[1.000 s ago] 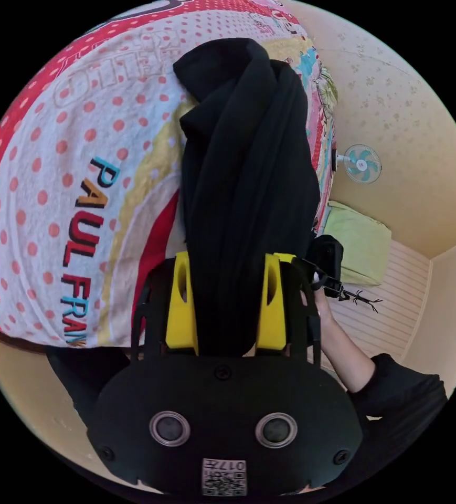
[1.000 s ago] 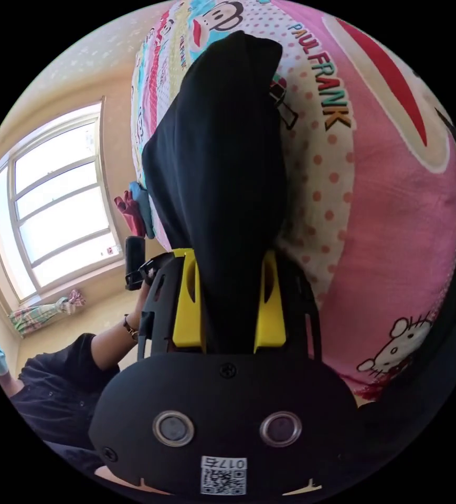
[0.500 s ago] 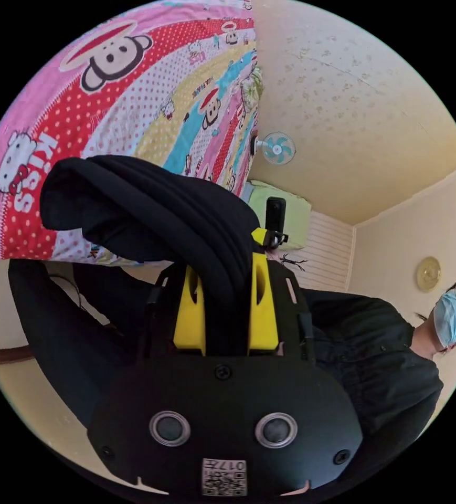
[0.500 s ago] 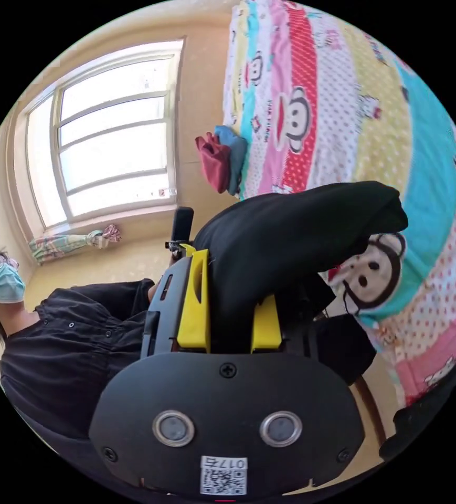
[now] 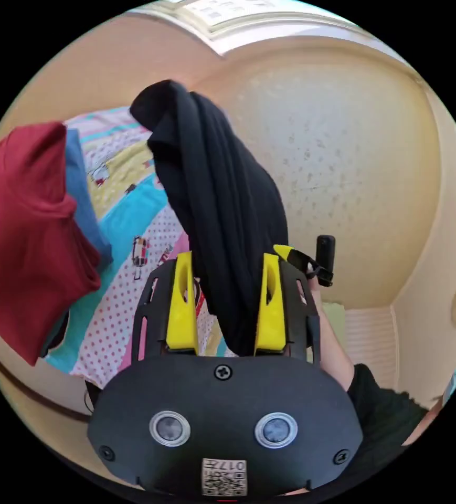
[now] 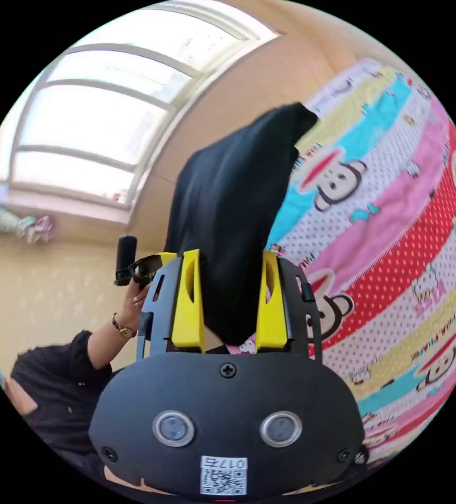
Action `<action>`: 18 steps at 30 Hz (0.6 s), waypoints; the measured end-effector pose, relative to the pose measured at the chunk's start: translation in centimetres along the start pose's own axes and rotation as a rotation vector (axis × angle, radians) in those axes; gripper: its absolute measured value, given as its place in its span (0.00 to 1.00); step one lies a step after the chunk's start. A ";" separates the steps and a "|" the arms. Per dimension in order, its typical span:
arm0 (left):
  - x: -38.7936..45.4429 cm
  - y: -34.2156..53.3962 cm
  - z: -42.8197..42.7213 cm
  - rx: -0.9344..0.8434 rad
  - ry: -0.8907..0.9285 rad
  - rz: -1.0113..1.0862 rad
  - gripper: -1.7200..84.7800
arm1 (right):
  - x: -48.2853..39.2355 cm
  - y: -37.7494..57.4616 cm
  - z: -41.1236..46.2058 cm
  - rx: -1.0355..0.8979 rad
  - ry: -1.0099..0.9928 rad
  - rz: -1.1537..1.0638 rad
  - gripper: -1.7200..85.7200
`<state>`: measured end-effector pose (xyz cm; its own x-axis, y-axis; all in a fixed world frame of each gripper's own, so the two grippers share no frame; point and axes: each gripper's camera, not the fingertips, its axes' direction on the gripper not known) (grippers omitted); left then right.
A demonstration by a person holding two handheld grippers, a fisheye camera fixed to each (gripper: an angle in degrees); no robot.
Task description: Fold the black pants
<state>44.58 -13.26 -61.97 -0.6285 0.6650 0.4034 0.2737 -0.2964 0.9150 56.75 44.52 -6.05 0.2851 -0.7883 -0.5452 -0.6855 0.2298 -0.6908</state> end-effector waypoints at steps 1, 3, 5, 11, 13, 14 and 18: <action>-4.0 -0.2 1.9 -0.086 0.006 -0.139 0.18 | 2.6 -0.7 2.6 -0.092 0.048 0.163 0.17; -9.9 1.7 5.0 -0.277 0.016 -0.286 0.12 | 5.8 0.6 6.6 -0.278 0.132 0.350 0.14; -14.6 5.5 6.2 -0.445 -0.050 -0.377 0.09 | 8.4 5.6 12.2 -0.525 0.314 0.473 0.10; -26.2 19.3 -0.2 -0.789 -0.416 -0.548 0.01 | 10.5 30.8 23.9 -1.345 0.773 0.387 0.04; -29.5 24.6 -5.2 -0.905 -0.501 -0.717 0.01 | 9.4 39.9 24.9 -1.511 0.657 0.450 0.03; -30.1 25.8 -6.4 -0.930 -0.515 -0.764 0.01 | 8.3 45.4 24.8 -1.564 0.593 0.527 0.03; -32.1 29.3 -12.5 -1.017 -0.562 -1.060 0.01 | 4.4 57.3 23.6 -1.505 0.379 0.814 0.02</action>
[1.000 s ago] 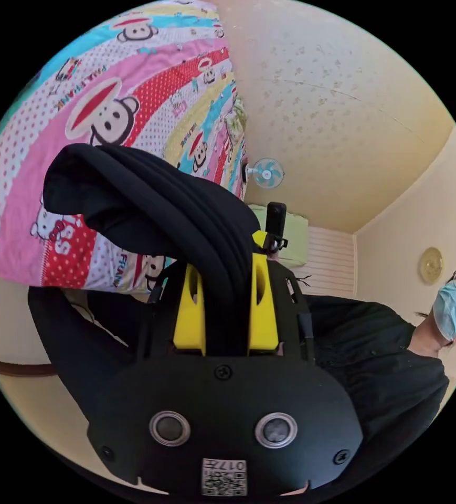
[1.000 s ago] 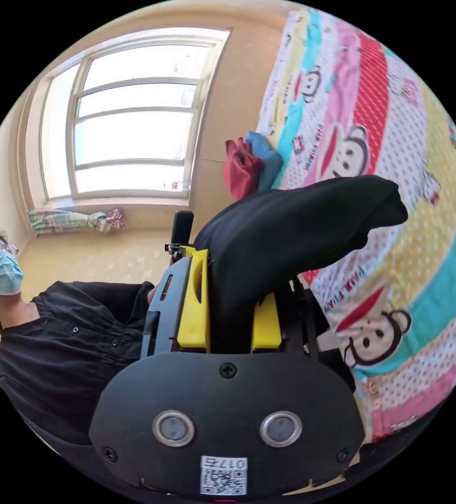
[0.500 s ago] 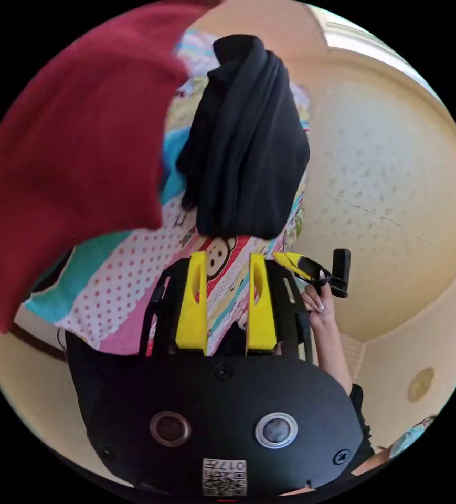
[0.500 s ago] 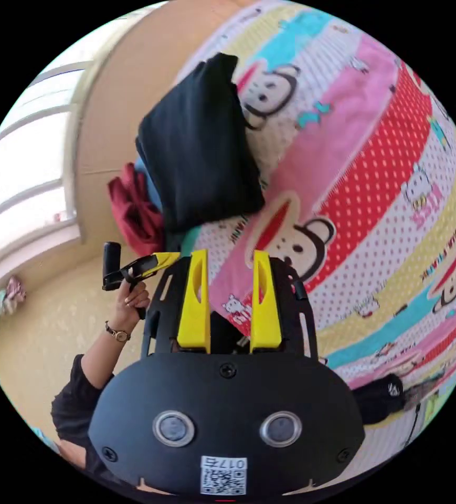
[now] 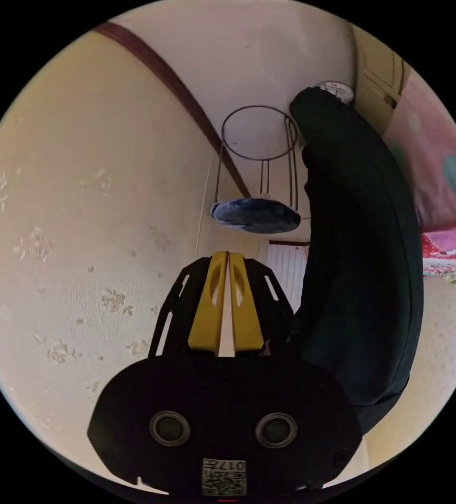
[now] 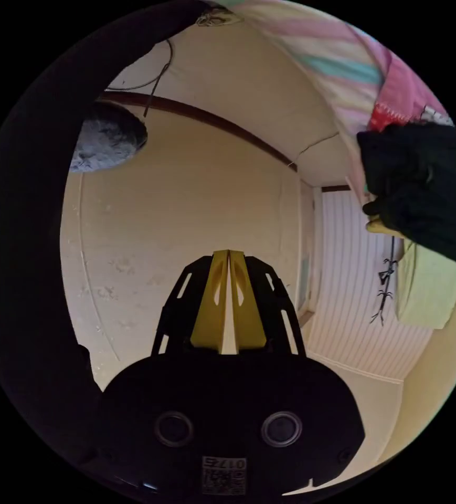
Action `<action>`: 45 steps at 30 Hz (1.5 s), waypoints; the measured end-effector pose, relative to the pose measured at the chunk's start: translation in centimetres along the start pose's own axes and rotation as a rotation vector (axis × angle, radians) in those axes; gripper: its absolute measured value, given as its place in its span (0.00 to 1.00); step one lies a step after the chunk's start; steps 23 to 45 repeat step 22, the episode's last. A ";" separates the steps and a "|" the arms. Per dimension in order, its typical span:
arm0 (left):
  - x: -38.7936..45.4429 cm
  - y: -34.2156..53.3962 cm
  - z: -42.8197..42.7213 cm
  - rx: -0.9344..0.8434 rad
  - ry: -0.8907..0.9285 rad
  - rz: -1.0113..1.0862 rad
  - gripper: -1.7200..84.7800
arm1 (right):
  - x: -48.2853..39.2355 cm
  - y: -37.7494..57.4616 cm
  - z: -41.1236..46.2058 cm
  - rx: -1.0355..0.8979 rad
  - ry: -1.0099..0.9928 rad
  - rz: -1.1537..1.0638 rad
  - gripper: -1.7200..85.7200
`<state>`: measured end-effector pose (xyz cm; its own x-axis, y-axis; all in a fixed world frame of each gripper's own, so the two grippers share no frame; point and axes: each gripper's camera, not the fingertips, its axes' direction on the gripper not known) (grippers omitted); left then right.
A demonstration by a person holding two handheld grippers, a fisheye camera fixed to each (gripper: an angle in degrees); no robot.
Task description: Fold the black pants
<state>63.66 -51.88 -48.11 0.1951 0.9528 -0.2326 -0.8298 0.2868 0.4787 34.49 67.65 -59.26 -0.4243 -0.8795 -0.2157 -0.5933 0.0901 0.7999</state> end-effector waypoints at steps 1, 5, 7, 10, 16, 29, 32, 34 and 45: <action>0.1 0.0 -0.6 -0.024 0.042 -0.015 0.01 | -0.1 0.5 2.9 -0.006 -0.094 0.008 0.02; 7.7 -1.1 -3.6 -0.075 0.197 0.141 0.01 | -1.0 0.6 6.9 0.085 -0.274 0.015 0.02; 18.2 -0.4 -5.4 -0.103 0.184 0.401 0.01 | -1.3 0.4 5.9 0.193 -0.286 0.003 0.02; 32.1 4.2 -4.6 -0.093 -0.286 0.633 0.01 | -1.1 1.5 2.0 0.445 -0.235 -0.016 0.02; 47.4 15.4 7.9 0.087 -1.245 0.839 0.01 | 2.6 17.2 -0.6 1.322 -0.209 0.122 0.02; 46.9 16.7 18.5 0.338 -1.116 0.875 0.01 | 6.9 33.4 17.3 2.245 -0.176 0.615 0.02; 46.9 16.7 18.5 0.338 -1.116 0.875 0.01 | 6.9 33.4 17.3 2.245 -0.176 0.615 0.02; 46.9 16.7 18.5 0.338 -1.116 0.875 0.01 | 6.9 33.4 17.3 2.245 -0.176 0.615 0.02; 46.9 16.7 18.5 0.338 -1.116 0.875 0.01 | 6.9 33.4 17.3 2.245 -0.176 0.615 0.02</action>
